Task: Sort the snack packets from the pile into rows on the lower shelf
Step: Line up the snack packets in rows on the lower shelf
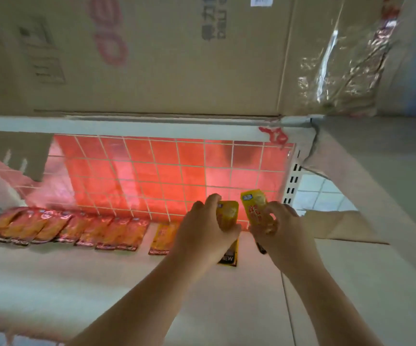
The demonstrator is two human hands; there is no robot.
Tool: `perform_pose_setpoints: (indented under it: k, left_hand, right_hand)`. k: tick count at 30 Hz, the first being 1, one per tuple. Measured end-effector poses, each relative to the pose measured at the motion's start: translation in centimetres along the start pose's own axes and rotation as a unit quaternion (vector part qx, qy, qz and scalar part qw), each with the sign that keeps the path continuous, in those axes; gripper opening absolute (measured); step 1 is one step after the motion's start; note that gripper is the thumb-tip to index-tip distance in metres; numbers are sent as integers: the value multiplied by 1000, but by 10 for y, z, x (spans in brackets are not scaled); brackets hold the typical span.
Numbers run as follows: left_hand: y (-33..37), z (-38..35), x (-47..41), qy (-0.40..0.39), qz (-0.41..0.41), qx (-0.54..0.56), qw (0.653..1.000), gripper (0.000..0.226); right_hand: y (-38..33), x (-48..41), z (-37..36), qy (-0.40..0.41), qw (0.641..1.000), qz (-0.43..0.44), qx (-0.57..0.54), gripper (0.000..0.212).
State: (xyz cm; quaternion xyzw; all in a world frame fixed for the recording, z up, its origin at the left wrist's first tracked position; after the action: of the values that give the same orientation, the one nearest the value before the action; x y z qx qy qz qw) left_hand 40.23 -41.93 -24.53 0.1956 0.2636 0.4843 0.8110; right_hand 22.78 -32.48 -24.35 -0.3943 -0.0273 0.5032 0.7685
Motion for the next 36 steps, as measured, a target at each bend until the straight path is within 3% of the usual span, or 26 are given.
perform_pose_setpoints:
  k: [4, 8, 14, 18, 22, 27, 36]
  left_hand:
    - [-8, -77, -17, -94, 13, -60, 994, 72]
    - [-13, -124, -29, -131, -3, -92, 987, 68]
    - [-24, -150, -35, -99, -34, -89, 991, 69]
    - [-31, -160, -31, -126, -48, -62, 989, 78]
    - [-32, -152, -24, -109, -136, -13, 985, 55]
    - [-46, -148, -11, -69, -231, -129, 962, 39]
    - [-42, -154, -10, -86, -183, -175, 964, 48]
  right_hand:
    - [59, 21, -28, -33, 995, -90, 37, 29]
    - [90, 35, -53, -60, 987, -129, 69, 29]
    - [108, 26, -74, -70, 981, -135, 120, 33]
    - [112, 18, -84, -82, 978, -140, 132, 34]
    - [109, 14, -89, -61, 981, -118, 141, 34]
    - [110, 17, -95, -37, 977, -124, 171, 35]
    - [112, 15, -100, -31, 977, -134, 161, 38]
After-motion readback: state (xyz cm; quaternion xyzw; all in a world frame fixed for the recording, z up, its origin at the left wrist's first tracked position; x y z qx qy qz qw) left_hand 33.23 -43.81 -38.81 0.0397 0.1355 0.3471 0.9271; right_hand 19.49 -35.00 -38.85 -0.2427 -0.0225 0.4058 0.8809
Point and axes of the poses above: each hand's wrist, its own x-axis away from the middle knuckle, its own z-axis out of the back of the hand, y = z × x, the point moved 8 cm from there along -x, towards the middle knuckle, and after that the axes turned 2 degrees about y, right-handed, at the moved point
